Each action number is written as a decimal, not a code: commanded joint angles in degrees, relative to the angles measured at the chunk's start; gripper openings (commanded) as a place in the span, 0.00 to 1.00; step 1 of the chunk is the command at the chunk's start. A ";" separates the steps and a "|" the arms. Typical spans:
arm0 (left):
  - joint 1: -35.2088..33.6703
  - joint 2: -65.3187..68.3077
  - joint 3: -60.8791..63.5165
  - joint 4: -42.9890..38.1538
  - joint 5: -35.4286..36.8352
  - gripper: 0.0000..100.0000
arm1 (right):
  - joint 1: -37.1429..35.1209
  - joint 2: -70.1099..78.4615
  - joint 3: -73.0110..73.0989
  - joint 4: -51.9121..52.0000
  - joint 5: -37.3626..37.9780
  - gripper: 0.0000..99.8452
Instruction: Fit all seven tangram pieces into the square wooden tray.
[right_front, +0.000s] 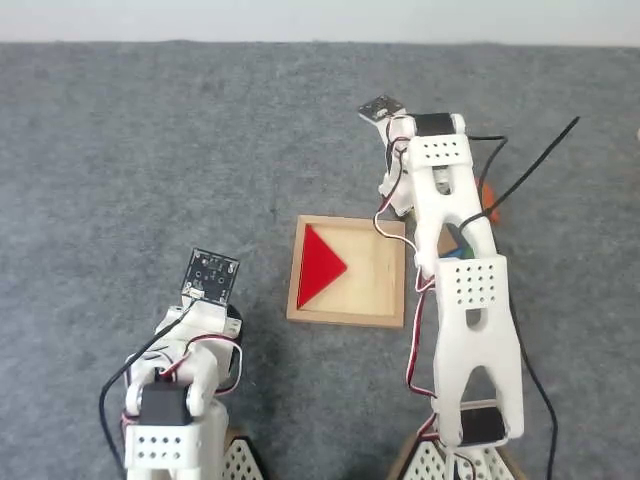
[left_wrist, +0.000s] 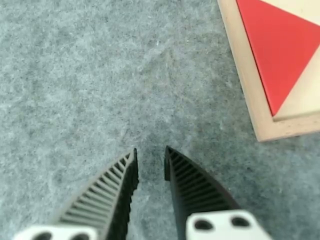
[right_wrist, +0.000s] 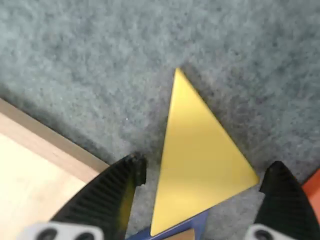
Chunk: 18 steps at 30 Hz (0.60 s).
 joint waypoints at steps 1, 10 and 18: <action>-0.09 -1.23 -0.66 0.18 -0.62 0.09 | 1.63 0.57 -1.85 -1.89 0.53 0.35; -0.09 -1.23 -0.66 0.18 -0.62 0.09 | 1.89 0.75 -1.49 -1.27 0.18 0.35; -0.09 -1.23 -0.66 0.18 -0.62 0.09 | 3.74 1.71 -1.85 -1.98 -3.43 0.22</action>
